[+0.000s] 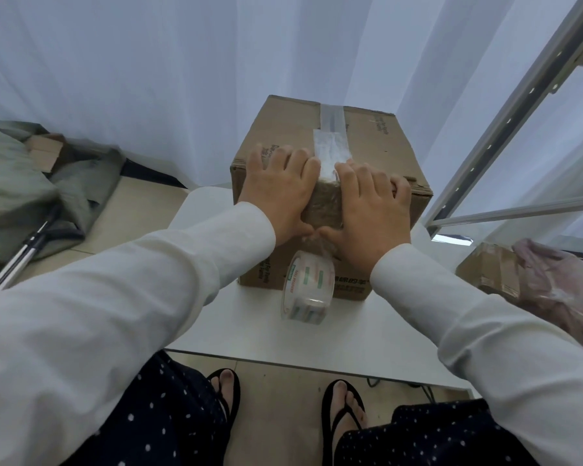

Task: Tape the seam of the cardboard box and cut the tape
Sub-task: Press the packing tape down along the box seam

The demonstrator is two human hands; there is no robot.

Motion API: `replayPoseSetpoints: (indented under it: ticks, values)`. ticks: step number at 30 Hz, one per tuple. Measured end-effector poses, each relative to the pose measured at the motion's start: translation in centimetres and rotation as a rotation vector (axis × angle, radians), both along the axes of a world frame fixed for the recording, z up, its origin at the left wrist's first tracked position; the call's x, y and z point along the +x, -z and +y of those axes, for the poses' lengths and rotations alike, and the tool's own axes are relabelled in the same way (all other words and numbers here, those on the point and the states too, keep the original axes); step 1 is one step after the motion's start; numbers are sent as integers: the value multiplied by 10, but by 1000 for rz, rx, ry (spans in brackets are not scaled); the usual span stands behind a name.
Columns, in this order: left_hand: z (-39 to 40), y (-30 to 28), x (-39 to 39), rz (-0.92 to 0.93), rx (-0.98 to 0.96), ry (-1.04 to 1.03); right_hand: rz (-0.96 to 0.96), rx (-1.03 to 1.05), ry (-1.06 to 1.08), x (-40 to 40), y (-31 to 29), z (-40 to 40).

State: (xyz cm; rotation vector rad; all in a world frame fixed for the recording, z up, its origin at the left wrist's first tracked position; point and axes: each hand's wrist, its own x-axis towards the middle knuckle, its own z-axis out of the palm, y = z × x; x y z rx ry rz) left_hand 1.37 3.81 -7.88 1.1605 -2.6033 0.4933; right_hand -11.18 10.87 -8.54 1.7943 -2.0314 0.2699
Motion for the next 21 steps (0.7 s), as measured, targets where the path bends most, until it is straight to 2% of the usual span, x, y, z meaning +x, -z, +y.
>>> replayPoseSetpoints:
  ticks: [4,8,11,16,21]
  values:
    - [-1,4,-1,9,-24,24,-4,40,-96,-8,-4,2]
    - [-8,-5,9,58,86,106,-14,117,-173,-22,-15,8]
    - [-4,-6,11,86,99,84,-27,62,-122,-15,-9,9]
    - [0,0,0,17,19,5,15,-67,-8,-4,8,-3]
    - [-2,5,1,19,-35,31,3,-60,-72,-6,8,-2]
